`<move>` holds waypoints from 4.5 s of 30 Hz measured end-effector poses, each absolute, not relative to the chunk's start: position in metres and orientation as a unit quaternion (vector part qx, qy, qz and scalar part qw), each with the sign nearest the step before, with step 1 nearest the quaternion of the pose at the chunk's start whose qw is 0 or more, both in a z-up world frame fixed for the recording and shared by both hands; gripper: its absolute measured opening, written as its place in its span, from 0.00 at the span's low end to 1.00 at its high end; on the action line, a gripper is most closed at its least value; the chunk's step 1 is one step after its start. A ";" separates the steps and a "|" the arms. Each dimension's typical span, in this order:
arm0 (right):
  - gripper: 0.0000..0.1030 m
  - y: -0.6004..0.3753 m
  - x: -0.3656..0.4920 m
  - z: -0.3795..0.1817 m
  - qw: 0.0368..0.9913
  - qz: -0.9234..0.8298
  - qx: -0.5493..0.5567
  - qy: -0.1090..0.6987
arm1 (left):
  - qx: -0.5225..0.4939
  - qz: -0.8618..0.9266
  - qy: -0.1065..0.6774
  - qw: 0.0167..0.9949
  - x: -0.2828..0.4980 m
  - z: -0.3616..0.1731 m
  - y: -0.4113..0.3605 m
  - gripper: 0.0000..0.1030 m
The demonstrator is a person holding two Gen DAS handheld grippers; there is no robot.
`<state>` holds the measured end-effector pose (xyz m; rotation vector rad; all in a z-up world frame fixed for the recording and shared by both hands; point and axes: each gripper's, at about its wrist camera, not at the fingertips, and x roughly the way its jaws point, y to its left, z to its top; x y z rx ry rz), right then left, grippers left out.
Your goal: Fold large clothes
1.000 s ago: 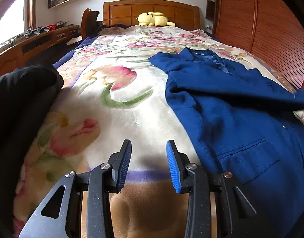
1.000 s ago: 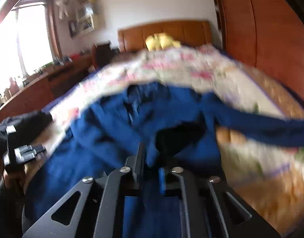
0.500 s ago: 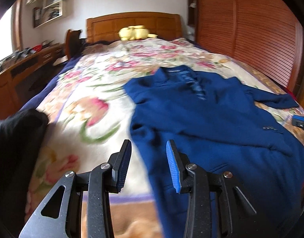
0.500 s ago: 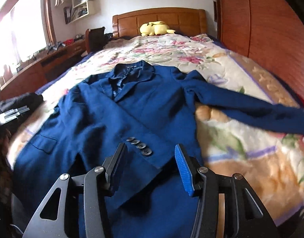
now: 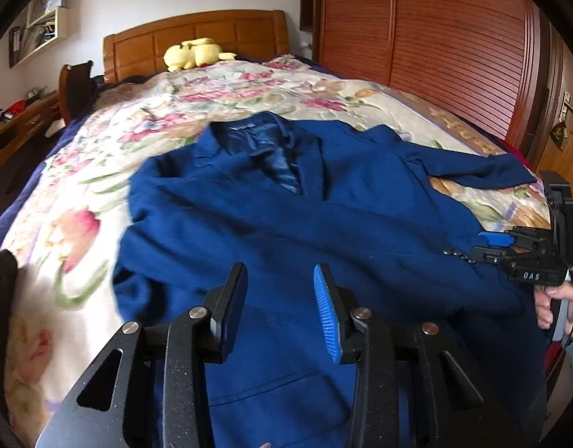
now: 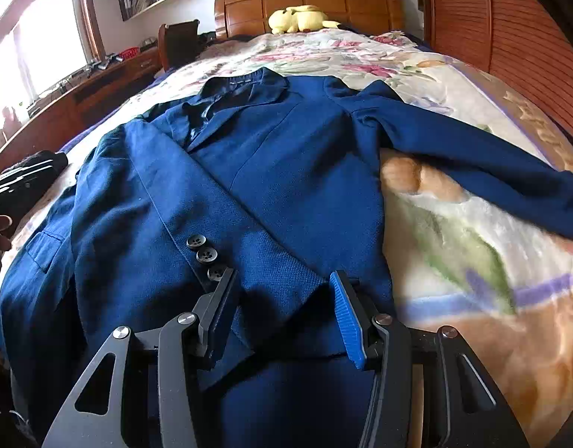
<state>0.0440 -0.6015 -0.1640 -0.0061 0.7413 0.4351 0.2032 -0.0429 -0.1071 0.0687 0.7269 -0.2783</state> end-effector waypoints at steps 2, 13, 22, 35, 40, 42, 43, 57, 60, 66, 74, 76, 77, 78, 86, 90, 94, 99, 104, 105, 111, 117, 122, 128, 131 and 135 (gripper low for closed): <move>0.50 -0.601 0.043 -0.165 0.911 0.211 -0.003 0.354 | 0.034 -0.140 0.358 0.922 0.207 -0.111 -0.051 0.38; 0.50 -0.609 0.043 -0.172 0.910 0.222 0.014 0.350 | 0.050 -0.144 0.382 0.911 0.208 -0.140 -0.068 0.38; 0.50 -0.610 0.045 -0.172 0.909 0.222 0.017 0.351 | 0.043 -0.130 0.365 0.921 0.202 -0.149 -0.064 0.38; 0.50 -0.634 0.014 -0.131 0.914 0.210 0.013 0.348 | 0.022 -0.130 0.348 0.928 0.193 -0.139 -0.054 0.38; 0.50 -0.604 -0.016 -0.130 0.909 0.228 -0.012 0.348 | 0.030 -0.141 0.357 0.923 0.163 -0.129 -0.053 0.38; 0.50 -0.594 -0.026 -0.131 0.906 0.240 -0.004 0.350 | 0.041 -0.147 0.355 0.922 0.143 -0.126 -0.054 0.38; 0.50 -0.589 -0.033 -0.131 0.903 0.248 -0.001 0.351 | 0.044 -0.147 0.355 0.922 0.136 -0.125 -0.054 0.38; 0.50 -0.557 -0.123 -0.132 0.885 0.287 -0.037 0.365 | 0.010 -0.122 0.349 0.929 0.054 -0.096 -0.010 0.38; 0.50 -0.556 -0.135 -0.138 0.876 0.298 -0.021 0.379 | 0.008 -0.115 0.345 0.932 0.045 -0.089 -0.003 0.38; 0.50 -0.543 -0.161 -0.141 0.863 0.323 -0.002 0.388 | 0.003 -0.115 0.332 0.936 0.028 -0.075 0.001 0.38; 0.50 -0.534 -0.166 -0.172 0.855 0.310 0.009 0.416 | 0.003 -0.119 0.326 0.938 0.018 -0.071 0.003 0.38; 0.50 -0.535 -0.159 -0.176 0.855 0.302 0.026 0.421 | 0.003 -0.120 0.328 0.937 0.018 -0.071 0.002 0.38; 0.50 -0.535 -0.154 -0.177 0.854 0.302 0.036 0.422 | 0.004 -0.120 0.328 0.937 0.018 -0.071 0.002 0.38; 0.50 -0.534 -0.153 -0.176 0.853 0.305 0.042 0.422 | 0.005 -0.120 0.328 0.937 0.017 -0.070 0.002 0.38; 0.45 -0.528 -0.168 -0.168 0.855 0.308 0.029 0.417 | 0.008 -0.119 0.328 0.937 0.016 -0.069 0.001 0.38; 0.45 -0.530 -0.176 -0.166 0.850 0.317 0.041 0.419 | 0.006 -0.117 0.329 0.937 0.013 -0.071 0.003 0.38; 0.45 -0.520 -0.169 -0.175 0.853 0.303 0.029 0.424 | 0.004 -0.117 0.329 0.937 0.011 -0.071 0.005 0.38; 0.04 -0.516 -0.153 -0.172 0.856 0.306 0.055 0.413 | 0.008 -0.118 0.325 0.938 0.009 -0.070 0.006 0.38; 0.02 -0.498 -0.169 -0.123 0.878 0.346 0.033 0.328 | 0.001 -0.109 0.323 0.940 0.007 -0.069 0.014 0.38; 0.02 -0.495 -0.170 -0.115 0.879 0.352 0.033 0.319 | -0.002 -0.106 0.322 0.941 0.007 -0.069 0.017 0.38; 0.02 -0.501 -0.178 -0.084 0.893 0.346 0.027 0.286 | -0.008 -0.099 0.314 0.944 0.004 -0.062 0.024 0.38; 0.13 -0.523 -0.190 -0.088 0.901 0.309 0.028 0.303 | -0.009 -0.103 0.308 0.946 0.001 -0.057 0.021 0.38; 0.40 -0.531 -0.201 -0.077 0.911 0.286 0.016 0.296 | -0.003 -0.114 0.308 0.945 0.002 -0.056 0.012 0.38; 0.40 -0.541 -0.196 -0.080 0.916 0.263 0.021 0.301 | 0.004 -0.123 0.311 0.942 0.005 -0.057 0.000 0.38; 0.40 -0.547 -0.193 -0.081 0.920 0.252 0.017 0.299 | 0.008 -0.127 0.311 0.942 0.008 -0.056 -0.007 0.38; 0.40 -0.554 -0.188 -0.083 0.923 0.240 0.016 0.299 | 0.010 -0.132 0.312 0.941 0.011 -0.057 -0.017 0.38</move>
